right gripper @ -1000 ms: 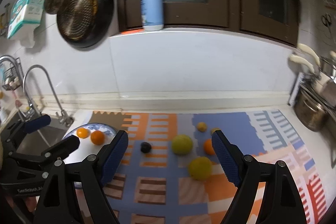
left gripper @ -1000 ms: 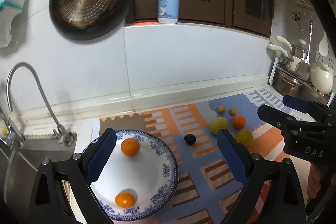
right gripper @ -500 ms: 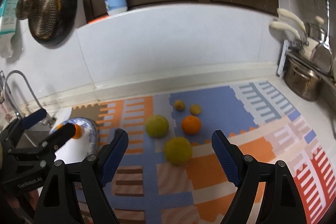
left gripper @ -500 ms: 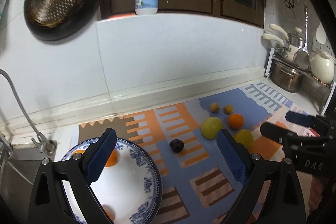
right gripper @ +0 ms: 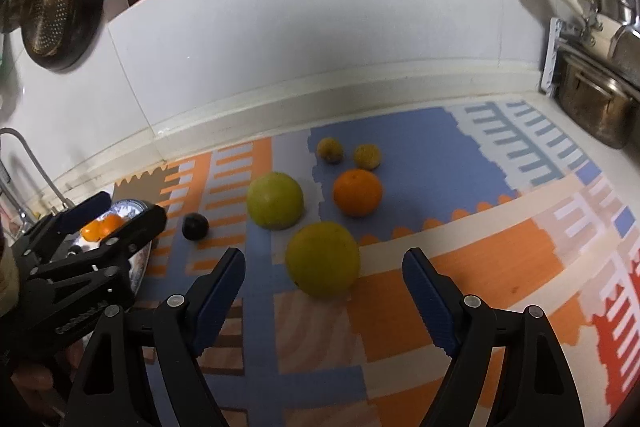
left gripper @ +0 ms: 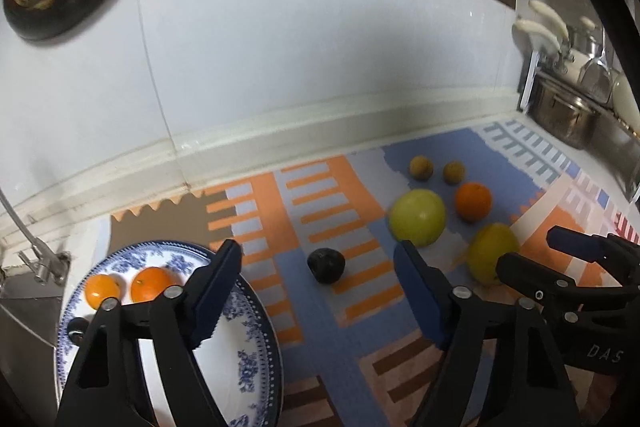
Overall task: Organize fruits
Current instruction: 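Grasp another dark plum with the left tool while the right tool grasps a yellow grapefruit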
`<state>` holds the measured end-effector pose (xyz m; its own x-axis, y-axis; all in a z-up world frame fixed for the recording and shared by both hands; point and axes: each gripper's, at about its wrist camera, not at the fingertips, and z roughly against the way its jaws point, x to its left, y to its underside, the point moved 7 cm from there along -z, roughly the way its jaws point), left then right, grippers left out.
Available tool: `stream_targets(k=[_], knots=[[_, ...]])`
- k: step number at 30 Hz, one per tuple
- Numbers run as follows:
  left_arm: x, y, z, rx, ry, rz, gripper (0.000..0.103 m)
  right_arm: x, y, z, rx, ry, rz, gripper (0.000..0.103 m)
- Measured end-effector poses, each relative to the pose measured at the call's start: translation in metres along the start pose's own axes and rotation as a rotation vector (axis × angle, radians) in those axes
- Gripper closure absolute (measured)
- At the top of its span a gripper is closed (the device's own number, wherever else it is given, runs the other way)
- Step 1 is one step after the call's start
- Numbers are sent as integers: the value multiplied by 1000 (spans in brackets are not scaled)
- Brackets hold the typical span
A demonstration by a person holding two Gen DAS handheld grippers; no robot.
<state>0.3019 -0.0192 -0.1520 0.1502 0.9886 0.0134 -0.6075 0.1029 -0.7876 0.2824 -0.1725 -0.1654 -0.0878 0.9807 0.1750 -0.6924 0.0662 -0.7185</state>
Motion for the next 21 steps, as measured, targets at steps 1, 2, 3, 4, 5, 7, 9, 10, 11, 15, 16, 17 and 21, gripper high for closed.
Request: stream_targets(k=[1,2,3,4,5,7,9,10,11,15,16,17,21], knots=[[0,2,-5,13,3,2,30,0,1,-3,5,-3,-3,24],[-1,4,-10,28,7,6,32,1,2,-7,14,-8,-7,25],[-1,5,-13,39,11,8,35,1,3,-11,24,-13,-13,27],[-2,6,-17,49,14,9,37,2,5,-15,34,-19,-21,28],[-2,7,-21,60,15,12,39,3,6,-19,43,-26,-26,28],[0,10,-29,85,20,28,41,3,9,-25,56,-23,-29,29],[1,11,-35,102,32,45,46,2,12,-31,71,-19,-35,32],[1,11,-37,109,35,50,47,2,13,-34,78,-18,-40,34],[1,12,-39,114,34,50,49,1,14,-37,84,-20,-46,35],[0,15,-48,141,35,46,57,0,16,-44,100,-17,-49,40],[1,16,-50,147,39,49,58,0,17,-45,104,-20,-53,42],[0,17,-52,153,41,51,61,0,17,-45,106,-20,-54,43],[-2,18,-56,163,59,52,69,1,17,-46,104,-16,-42,49]])
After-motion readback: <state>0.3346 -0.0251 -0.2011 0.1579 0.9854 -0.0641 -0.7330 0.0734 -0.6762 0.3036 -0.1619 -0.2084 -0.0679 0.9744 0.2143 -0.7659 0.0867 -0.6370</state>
